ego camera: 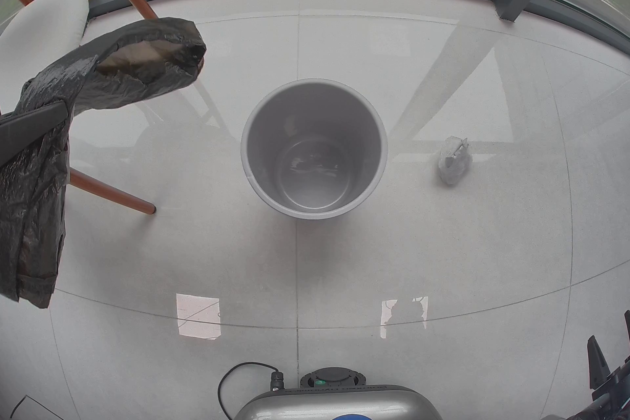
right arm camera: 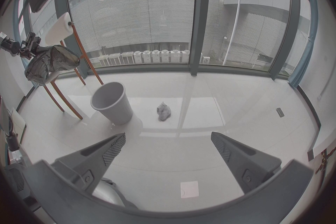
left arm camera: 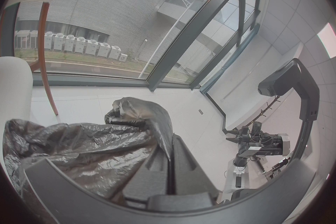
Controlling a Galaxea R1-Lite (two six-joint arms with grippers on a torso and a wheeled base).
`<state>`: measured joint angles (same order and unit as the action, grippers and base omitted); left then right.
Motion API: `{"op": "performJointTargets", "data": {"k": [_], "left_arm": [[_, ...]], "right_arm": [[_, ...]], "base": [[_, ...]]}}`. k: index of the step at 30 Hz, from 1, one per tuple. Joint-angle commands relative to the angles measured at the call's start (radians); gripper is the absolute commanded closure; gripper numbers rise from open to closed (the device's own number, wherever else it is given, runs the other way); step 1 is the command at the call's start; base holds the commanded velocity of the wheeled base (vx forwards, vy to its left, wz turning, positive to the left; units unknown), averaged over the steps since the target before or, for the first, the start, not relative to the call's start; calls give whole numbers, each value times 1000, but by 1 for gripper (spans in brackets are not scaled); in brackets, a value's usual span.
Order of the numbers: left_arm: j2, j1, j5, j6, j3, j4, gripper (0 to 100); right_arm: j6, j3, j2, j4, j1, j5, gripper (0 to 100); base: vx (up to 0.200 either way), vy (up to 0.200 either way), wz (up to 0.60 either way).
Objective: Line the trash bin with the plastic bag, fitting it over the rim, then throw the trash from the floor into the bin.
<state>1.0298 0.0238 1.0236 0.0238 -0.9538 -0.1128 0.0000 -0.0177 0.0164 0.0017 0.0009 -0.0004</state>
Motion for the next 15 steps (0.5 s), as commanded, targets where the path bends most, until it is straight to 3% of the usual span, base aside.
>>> {"op": "performJointTargets", "data": {"k": [1,11,15], "left_arm": [[24,-2,29,1,-8,-1,100],[52,-4,67,2,0,-1,100],[93,-56,56,2,-6,-2,100]], "right_arm": [[0,18,-16,-2,2,0,0],[0,18,-16,-2,2,0,0],[0,18,-16,-2,2,0,0]], "base": [[0,-200,0],[0,-200,0],[0,-150,0]]}}
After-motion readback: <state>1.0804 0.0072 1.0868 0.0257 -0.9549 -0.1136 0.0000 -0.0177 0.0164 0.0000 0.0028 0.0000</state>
